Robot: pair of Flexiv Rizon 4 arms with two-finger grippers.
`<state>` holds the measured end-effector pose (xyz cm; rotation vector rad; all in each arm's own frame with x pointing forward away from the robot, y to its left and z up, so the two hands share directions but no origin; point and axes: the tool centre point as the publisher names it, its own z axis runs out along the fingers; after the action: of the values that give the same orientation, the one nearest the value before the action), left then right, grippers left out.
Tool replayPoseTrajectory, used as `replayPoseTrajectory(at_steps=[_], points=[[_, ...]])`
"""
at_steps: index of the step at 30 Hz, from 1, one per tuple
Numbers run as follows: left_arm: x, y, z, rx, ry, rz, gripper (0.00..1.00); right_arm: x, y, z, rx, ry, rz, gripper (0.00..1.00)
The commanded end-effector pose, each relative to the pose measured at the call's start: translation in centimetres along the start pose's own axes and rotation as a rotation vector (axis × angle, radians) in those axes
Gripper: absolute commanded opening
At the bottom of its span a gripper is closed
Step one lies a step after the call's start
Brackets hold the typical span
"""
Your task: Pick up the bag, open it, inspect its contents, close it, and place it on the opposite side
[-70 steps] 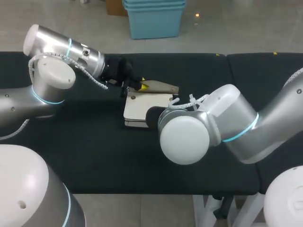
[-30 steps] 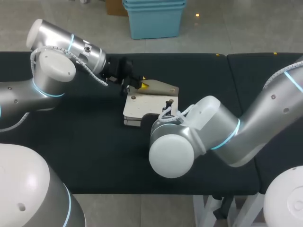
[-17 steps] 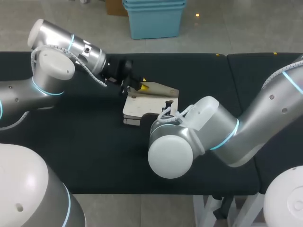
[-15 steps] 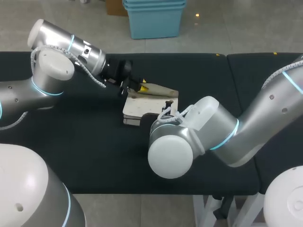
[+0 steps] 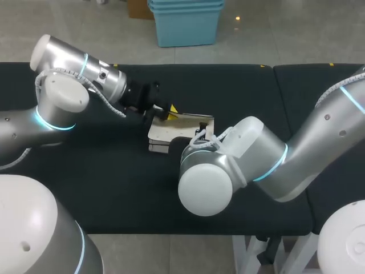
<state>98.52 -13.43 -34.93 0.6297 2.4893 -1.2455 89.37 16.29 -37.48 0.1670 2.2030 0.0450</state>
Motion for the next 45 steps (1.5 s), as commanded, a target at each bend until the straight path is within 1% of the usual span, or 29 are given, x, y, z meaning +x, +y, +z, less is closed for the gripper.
replayPoseTrajectory(at_steps=[1, 2, 3, 4, 5, 6, 7, 8, 10, 11, 12, 13, 15, 16, 19, 22, 24, 27, 31, 34, 41, 45], points=[[0.2, -0.4, -1.0, 0.018, -0.038, 0.002, 0.83, 0.5, -0.3, 0.2, -0.020, -0.021, 0.002, 0.00], [0.1, -0.5, -1.3, 0.021, -0.040, 0.007, 0.88, 0.5, -0.3, 0.2, -0.020, -0.021, 0.002, 0.00], [-0.1, -0.6, -1.5, 0.022, -0.046, 0.009, 0.84, 0.5, -0.3, 0.2, -0.020, -0.021, 0.002, 0.00], [-0.3, -0.7, -1.7, 0.025, -0.048, 0.009, 0.83, 0.5, -0.3, 0.2, -0.020, -0.021, 0.002, 0.00], [-0.4, -0.8, -1.8, 0.025, -0.050, 0.013, 0.78, 0.5, -0.3, 0.2, -0.020, -0.021, 0.002, 0.00], [-0.5, -0.9, -1.9, 0.023, -0.054, 0.016, 0.63, 0.5, -0.3, 0.2, -0.020, -0.021, 0.002, 0.00], [-0.6, -0.9, -2.0, 0.019, -0.057, 0.022, 0.56, 0.5, -0.3, 0.2, -0.020, -0.021, 0.002, 0.00], [-0.7, -1.0, -2.0, 0.017, -0.059, 0.026, 0.54, 0.5, -0.3, 0.2, -0.020, -0.021, 0.002, 0.00], [-0.9, -1.1, -2.1, 0.009, -0.063, 0.035, 0.51, 0.5, -0.3, 0.2, -0.020, -0.021, 0.002, 0.00], [-0.9, -1.2, -2.2, 0.007, -0.062, 0.038, 0.46, 0.5, -0.3, 0.2, -0.020, -0.021, 0.002, 0.00], [-1.1, -1.2, -2.2, -0.001, -0.062, 0.044, 0.38, 0.5, -0.3, 0.2, -0.020, -0.021, 0.002, 0.00], [-1.2, -1.2, -2.1, -0.005, -0.062, 0.046, 0.32, 0.5, -0.3, 0.2, -0.020, -0.021, 0.002, 0.00], [-1.3, -1.1, -2.1, -0.006, -0.062, 0.048, 0.04, 0.5, -0.3, 0.2, -0.020, -0.021, 0.002, 0.00], [-1.3, -1.1, -2.1, -0.009, -0.064, 0.052, 0.00, 0.5, -0.3, 0.2, -0.020, -0.021, 0.002, 0.00], [-0.8, -1.2, -2.1, -0.013, -0.074, 0.072, 0.00, 0.5, -0.3, 0.2, -0.020, -0.021, 0.002, 0.00], [0.2, -1.2, -2.0, -0.015, -0.086, 0.102, 0.00, 0.5, -0.3, 0.2, -0.020, -0.021, 0.002, 0.00], [1.0, -1.2, -1.6, -0.054, -0.114, 0.136, 0.00, 0.5, -0.3, 0.2, -0.020, -0.021, 0.002, 0.00], [2.4, -0.9, -1.0, -0.075, -0.117, 0.166, 0.00, 0.5, -0.3, 0.2, -0.020, -0.021, 0.002, 0.00], [3.7, -0.5, -0.2, -0.104, -0.118, 0.193, 0.00, 0.5, -0.3, 0.2, -0.020, -0.021, 0.002, 0.00], [3.8, -0.2, -0.2, -0.107, -0.124, 0.193, 0.00, 0.5, -0.3, 0.2, -0.020, -0.021, 0.002, 0.00], [3.5, 0.4, -1.0, -0.099, -0.142, 0.177, 0.00, 0.5, -0.3, 0.2, -0.020, -0.021, 0.002, 0.00], [3.2, 0.7, -1.2, -0.116, -0.150, 0.178, 0.00, 0.5, -0.3, 0.2, -0.020, -0.021, 0.002, 0.00]])
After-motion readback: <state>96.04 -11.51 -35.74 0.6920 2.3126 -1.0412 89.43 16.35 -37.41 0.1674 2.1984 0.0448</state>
